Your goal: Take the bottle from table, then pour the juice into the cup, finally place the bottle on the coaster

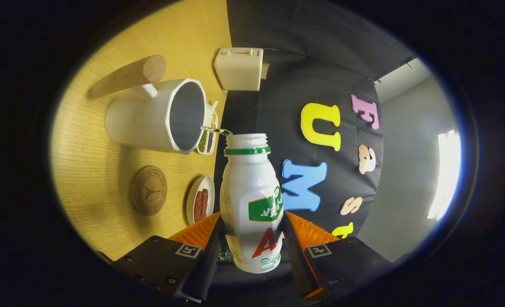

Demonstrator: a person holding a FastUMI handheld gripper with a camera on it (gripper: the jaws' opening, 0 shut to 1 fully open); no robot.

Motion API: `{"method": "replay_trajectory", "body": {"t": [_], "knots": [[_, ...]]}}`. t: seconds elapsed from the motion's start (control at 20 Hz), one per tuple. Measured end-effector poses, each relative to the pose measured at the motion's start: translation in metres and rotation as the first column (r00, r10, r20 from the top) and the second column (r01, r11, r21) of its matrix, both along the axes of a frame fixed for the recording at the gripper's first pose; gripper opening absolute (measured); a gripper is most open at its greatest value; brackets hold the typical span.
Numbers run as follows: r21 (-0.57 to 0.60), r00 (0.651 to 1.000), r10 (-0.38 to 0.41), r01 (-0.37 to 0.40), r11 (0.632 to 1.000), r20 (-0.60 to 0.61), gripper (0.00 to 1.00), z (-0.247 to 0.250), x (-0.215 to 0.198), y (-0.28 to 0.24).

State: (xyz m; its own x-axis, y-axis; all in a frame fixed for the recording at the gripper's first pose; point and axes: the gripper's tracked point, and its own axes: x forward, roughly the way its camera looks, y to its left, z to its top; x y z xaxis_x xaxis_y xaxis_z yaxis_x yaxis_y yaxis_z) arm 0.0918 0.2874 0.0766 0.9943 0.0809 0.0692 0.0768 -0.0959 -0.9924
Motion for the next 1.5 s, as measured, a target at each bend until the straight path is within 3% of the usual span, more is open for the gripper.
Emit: {"method": "replay_trajectory", "body": {"t": [1.5], "knots": [[-0.05, 1.0, 0.013, -0.012, 0.999, 0.019, 0.75, 0.0032, 0.0009, 0.0004]]}}
